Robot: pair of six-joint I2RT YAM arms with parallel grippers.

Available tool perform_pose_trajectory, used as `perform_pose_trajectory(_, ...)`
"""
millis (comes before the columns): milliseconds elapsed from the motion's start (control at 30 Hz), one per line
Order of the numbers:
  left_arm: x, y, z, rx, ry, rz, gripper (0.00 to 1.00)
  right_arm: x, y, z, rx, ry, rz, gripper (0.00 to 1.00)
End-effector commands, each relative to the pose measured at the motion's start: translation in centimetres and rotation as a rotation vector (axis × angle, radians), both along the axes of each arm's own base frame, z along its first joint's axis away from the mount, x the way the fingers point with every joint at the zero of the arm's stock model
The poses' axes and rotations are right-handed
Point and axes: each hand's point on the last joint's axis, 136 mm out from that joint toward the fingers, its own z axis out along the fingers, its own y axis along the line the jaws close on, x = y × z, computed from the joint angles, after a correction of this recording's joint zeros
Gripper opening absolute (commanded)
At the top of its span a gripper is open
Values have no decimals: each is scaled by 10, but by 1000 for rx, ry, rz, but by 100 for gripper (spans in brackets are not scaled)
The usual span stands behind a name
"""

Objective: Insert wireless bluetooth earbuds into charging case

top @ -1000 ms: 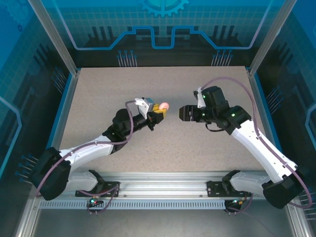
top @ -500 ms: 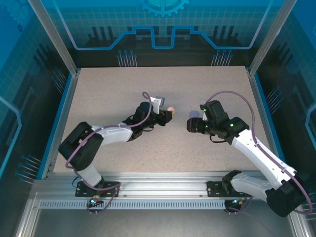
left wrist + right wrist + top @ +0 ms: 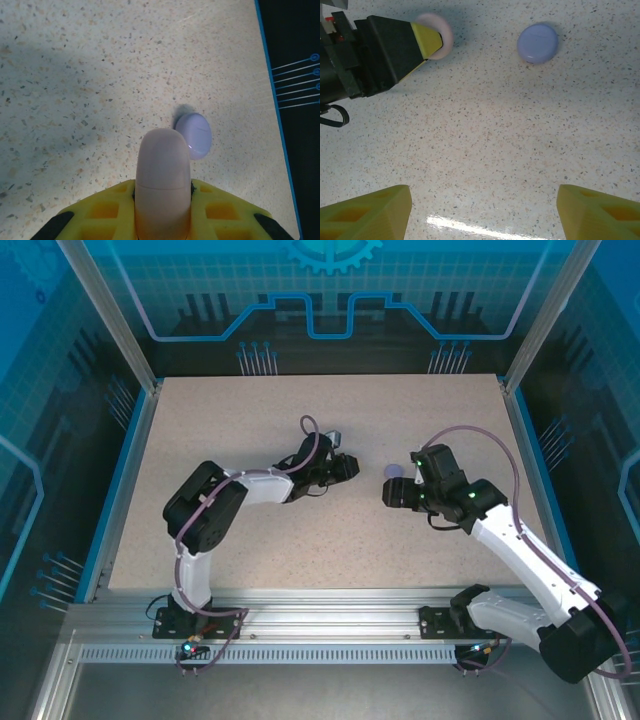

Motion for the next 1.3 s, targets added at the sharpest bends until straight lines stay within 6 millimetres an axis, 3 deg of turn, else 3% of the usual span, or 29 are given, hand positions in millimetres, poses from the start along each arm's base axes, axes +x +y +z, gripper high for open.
perform_pose_trajectory(0, 1, 1, -19, -5, 124, 20, 0, 2, -6, 4, 18, -21, -30, 77)
perform_pose_trajectory(233, 4, 8, -40, 17, 209, 30, 5, 1, -8, 5, 34, -22, -37, 77)
perform_pose_trajectory(567, 5, 24, -46, 58, 234, 36, 40, 1, -11, 10, 51, -32, -42, 77)
perform_pose_trajectory(767, 7, 38, -39, 90, 218, 42, 55, 2, -14, 15, 57, -40, -46, 77)
perform_pose_trajectory(1067, 9, 95, -14, 122, 172, 102, 76, 4, -18, 28, 62, -65, -47, 78)
perform_pose_trajectory(1100, 9, 103, -10, 128, 167, 111, 85, 4, -19, 30, 61, -68, -46, 78)
perform_pose_trajectory(1267, 6, 140, 22, 166, 97, 151, 93, 7, -23, 35, 47, -83, -46, 79)
